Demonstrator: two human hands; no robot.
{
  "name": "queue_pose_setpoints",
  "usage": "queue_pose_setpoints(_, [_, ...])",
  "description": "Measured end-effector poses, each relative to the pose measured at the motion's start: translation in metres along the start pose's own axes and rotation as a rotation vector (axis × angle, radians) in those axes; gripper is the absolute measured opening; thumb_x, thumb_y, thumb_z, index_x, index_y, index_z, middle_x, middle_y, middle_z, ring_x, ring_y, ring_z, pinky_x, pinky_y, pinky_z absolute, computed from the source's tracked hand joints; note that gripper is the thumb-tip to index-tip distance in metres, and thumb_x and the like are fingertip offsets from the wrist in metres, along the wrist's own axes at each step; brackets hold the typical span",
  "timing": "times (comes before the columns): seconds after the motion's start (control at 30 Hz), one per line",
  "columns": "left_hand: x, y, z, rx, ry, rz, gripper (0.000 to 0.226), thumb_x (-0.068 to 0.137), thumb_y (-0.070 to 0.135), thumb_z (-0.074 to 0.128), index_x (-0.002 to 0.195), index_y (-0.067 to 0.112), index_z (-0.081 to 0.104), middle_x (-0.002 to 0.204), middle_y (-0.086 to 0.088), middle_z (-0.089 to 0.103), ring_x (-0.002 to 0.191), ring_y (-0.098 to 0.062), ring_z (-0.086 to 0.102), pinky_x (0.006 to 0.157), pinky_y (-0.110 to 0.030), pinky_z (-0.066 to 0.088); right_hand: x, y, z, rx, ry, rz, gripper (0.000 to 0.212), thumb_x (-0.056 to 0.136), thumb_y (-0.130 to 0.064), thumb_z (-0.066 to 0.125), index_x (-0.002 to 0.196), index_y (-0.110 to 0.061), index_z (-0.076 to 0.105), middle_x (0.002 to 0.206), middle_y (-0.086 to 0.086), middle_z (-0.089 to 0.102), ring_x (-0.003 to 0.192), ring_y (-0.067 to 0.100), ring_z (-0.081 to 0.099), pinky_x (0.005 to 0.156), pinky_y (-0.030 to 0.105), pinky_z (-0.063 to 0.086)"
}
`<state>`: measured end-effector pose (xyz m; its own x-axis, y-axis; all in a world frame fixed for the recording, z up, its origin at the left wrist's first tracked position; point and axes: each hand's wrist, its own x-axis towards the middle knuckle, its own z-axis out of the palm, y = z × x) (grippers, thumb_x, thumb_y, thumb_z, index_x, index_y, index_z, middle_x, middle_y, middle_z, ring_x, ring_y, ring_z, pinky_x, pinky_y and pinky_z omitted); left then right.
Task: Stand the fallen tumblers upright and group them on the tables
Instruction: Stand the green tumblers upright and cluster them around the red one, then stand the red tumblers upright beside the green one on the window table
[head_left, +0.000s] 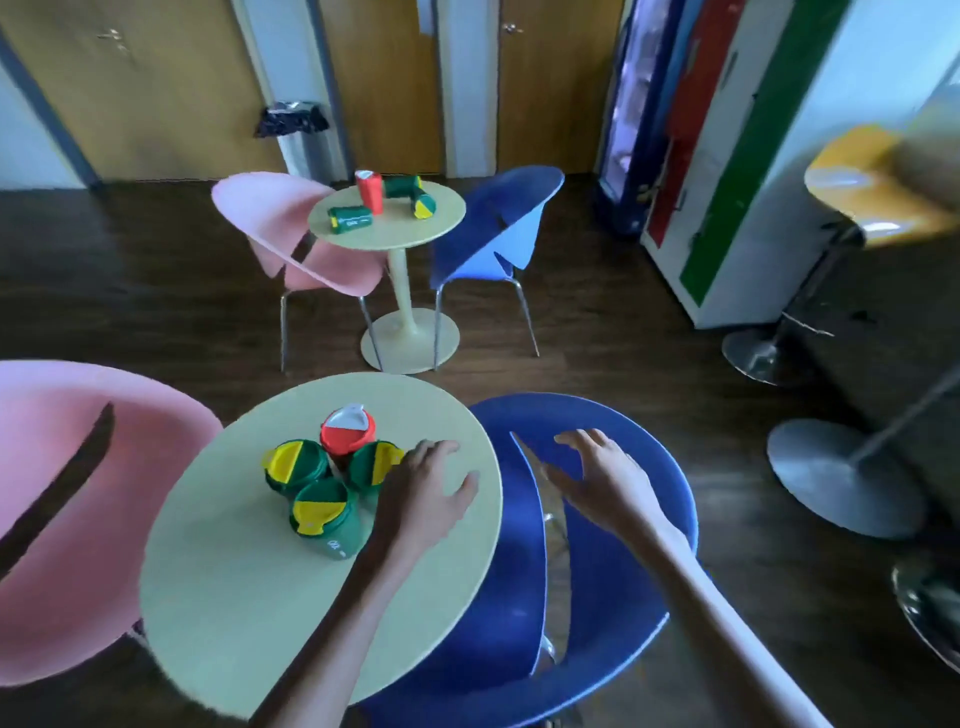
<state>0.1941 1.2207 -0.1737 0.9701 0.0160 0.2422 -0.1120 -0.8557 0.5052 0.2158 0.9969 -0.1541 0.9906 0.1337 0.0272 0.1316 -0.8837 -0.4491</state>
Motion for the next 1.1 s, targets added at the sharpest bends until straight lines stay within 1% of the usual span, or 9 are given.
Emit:
queue_pose_setpoints(0.07, [0.004, 0.038, 0.016, -0.002, -0.081, 0.088, 0.049, 0.078, 0.049, 0.049, 0.111, 0.015, 0.062, 0.107, -0.006, 0.065, 0.1, -0.029, 0.062, 0.08, -0.039, 0.051, -0.031, 0.03, -0.023, 0.008, 0.055, 0.111, 0.047, 0.087, -0.048, 0.055, 0.127, -0.026, 0.051, 0.128, -0.004, 0.056, 0.115, 0.017, 0.055, 0.09, 0.032, 0.044])
queue_pose_setpoints(0.17, [-0.001, 0.1, 0.046, -0.033, -0.18, 0.214, 0.04, 0.083, 0.041, 0.061, 0.115, 0.017, 0.06, 0.111, -0.004, 0.064, 0.1, -0.027, 0.061, 0.08, -0.037, 0.05, -0.077, 0.08, -0.058, 0.025, 0.082, 0.279, 0.046, 0.085, -0.049, 0.057, 0.125, -0.027, 0.052, 0.127, -0.005, 0.056, 0.113, 0.018, 0.057, 0.089, 0.031, 0.045])
queue_pose_setpoints(0.33, [-0.022, 0.207, 0.107, -0.055, -0.31, 0.377, 0.042, 0.085, 0.042, 0.06, 0.119, 0.018, 0.058, 0.115, -0.001, 0.061, 0.107, -0.024, 0.058, 0.088, -0.038, 0.046, -0.155, 0.176, -0.106, 0.034, 0.158, 0.472, 0.043, 0.083, -0.051, 0.057, 0.118, -0.028, 0.053, 0.121, -0.004, 0.058, 0.109, 0.019, 0.058, 0.088, 0.033, 0.047])
queue_pose_setpoints(0.5, [-0.039, 0.322, 0.171, -0.081, -0.369, 0.5, 0.044, 0.081, 0.05, 0.058, 0.115, 0.021, 0.061, 0.111, -0.002, 0.064, 0.104, -0.025, 0.061, 0.085, -0.037, 0.047, -0.228, 0.274, -0.152, 0.049, 0.23, 0.606, 0.043, 0.081, -0.053, 0.059, 0.116, -0.029, 0.053, 0.114, -0.006, 0.06, 0.106, 0.018, 0.06, 0.089, 0.034, 0.049])
queue_pose_setpoints(0.57, [-0.048, 0.369, 0.193, -0.104, -0.387, 0.535, 0.046, 0.078, 0.051, 0.056, 0.112, 0.021, 0.062, 0.109, -0.001, 0.065, 0.102, -0.025, 0.062, 0.083, -0.038, 0.049, -0.252, 0.31, -0.173, 0.017, 0.241, 0.637, 0.044, 0.082, -0.053, 0.059, 0.118, -0.027, 0.053, 0.114, -0.005, 0.06, 0.107, 0.018, 0.06, 0.089, 0.034, 0.048])
queue_pose_setpoints(0.63, [-0.056, 0.41, 0.212, -0.117, -0.399, 0.564, 0.041, 0.08, 0.048, 0.061, 0.113, 0.022, 0.062, 0.11, 0.0, 0.064, 0.102, -0.024, 0.062, 0.084, -0.038, 0.049, -0.27, 0.342, -0.192, -0.012, 0.248, 0.661, 0.044, 0.083, -0.053, 0.058, 0.118, -0.026, 0.053, 0.115, -0.004, 0.061, 0.108, 0.017, 0.059, 0.089, 0.034, 0.048])
queue_pose_setpoints(0.77, [-0.062, 0.471, 0.246, -0.097, -0.43, 0.609, 0.04, 0.082, 0.047, 0.06, 0.114, 0.023, 0.06, 0.112, 0.0, 0.063, 0.105, -0.023, 0.061, 0.088, -0.038, 0.048, -0.288, 0.396, -0.221, -0.008, 0.268, 0.692, 0.041, 0.079, -0.058, 0.053, 0.107, -0.029, 0.054, 0.112, -0.008, 0.061, 0.11, 0.016, 0.058, 0.087, 0.035, 0.049])
queue_pose_setpoints(0.97, [-0.043, 0.532, 0.29, -0.085, -0.478, 0.646, 0.043, 0.083, 0.047, 0.06, 0.116, 0.021, 0.06, 0.112, 0.0, 0.063, 0.104, -0.021, 0.061, 0.088, -0.038, 0.048, -0.283, 0.462, -0.25, -0.017, 0.272, 0.756, 0.045, 0.083, -0.055, 0.055, 0.119, -0.029, 0.052, 0.116, -0.007, 0.059, 0.109, 0.016, 0.058, 0.084, 0.032, 0.045])
queue_pose_setpoints(1.1, [-0.009, 0.564, 0.322, -0.081, -0.481, 0.652, 0.043, 0.083, 0.046, 0.06, 0.117, 0.021, 0.059, 0.114, 0.0, 0.063, 0.105, -0.021, 0.061, 0.088, -0.037, 0.048, -0.255, 0.507, -0.268, -0.011, 0.252, 0.752, 0.048, 0.084, -0.054, 0.056, 0.124, -0.028, 0.051, 0.116, -0.006, 0.06, 0.109, 0.015, 0.058, 0.085, 0.032, 0.046])
